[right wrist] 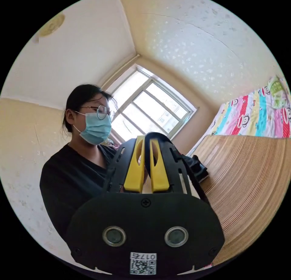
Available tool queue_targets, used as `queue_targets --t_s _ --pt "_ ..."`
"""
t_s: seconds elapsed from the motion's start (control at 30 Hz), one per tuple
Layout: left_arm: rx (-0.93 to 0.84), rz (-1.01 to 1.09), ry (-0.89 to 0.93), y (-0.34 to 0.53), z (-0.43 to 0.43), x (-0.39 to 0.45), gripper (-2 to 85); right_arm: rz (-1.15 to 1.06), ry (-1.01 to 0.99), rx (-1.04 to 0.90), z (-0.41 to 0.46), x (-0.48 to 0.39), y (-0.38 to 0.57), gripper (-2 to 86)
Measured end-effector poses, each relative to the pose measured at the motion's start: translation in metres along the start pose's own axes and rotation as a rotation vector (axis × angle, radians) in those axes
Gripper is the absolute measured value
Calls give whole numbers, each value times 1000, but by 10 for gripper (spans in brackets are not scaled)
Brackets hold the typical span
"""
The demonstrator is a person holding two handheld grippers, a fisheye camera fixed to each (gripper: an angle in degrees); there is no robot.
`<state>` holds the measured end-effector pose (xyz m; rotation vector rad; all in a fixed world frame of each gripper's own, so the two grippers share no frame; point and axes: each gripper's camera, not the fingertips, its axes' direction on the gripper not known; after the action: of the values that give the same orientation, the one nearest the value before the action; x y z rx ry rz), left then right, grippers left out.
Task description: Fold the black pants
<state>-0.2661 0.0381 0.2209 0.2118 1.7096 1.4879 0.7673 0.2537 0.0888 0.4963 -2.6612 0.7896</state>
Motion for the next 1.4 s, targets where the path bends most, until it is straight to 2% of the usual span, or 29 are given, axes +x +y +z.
queue_targets --t_s 0.1,0.23,0.3,0.43,0.57,0.67,0.8,0.87,0.93,1.0,1.13,1.27,1.4 --pt "-19 -23 -151 -27 13 -10 36 54 124 0 0 24 -17 16" --pt "-56 -137 -291 -39 22 -99 36 193 314 -24 11 97 -24 16" --pt "-53 -171 -342 -37 24 -142 37 333 438 -27 27 150 -27 17" --pt "-102 -247 -463 -19 16 -232 41 404 541 -87 53 204 -16 18" --pt "-279 -402 -569 62 16 -301 49 531 642 -221 79 249 61 21" --pt "-356 -544 -541 150 15 -329 51 649 643 -270 84 262 150 26" --pt "-431 -768 -576 250 7 -341 61 926 650 -333 80 272 283 43" --pt "-479 -878 -641 292 -2 -340 75 1052 712 -383 73 274 324 56" --pt "-470 -912 -609 302 -11 -345 79 1111 696 -375 64 274 344 73" --pt "-409 -906 -570 293 -23 -355 83 1108 634 -275 51 276 341 95" --pt "-308 -818 -613 225 -42 -403 114 1028 635 -216 48 298 299 134" --pt "-352 -774 -664 162 -37 -474 126 952 623 -292 79 354 248 156" --pt "-450 -775 -640 134 -22 -523 125 952 679 -491 135 396 237 159"
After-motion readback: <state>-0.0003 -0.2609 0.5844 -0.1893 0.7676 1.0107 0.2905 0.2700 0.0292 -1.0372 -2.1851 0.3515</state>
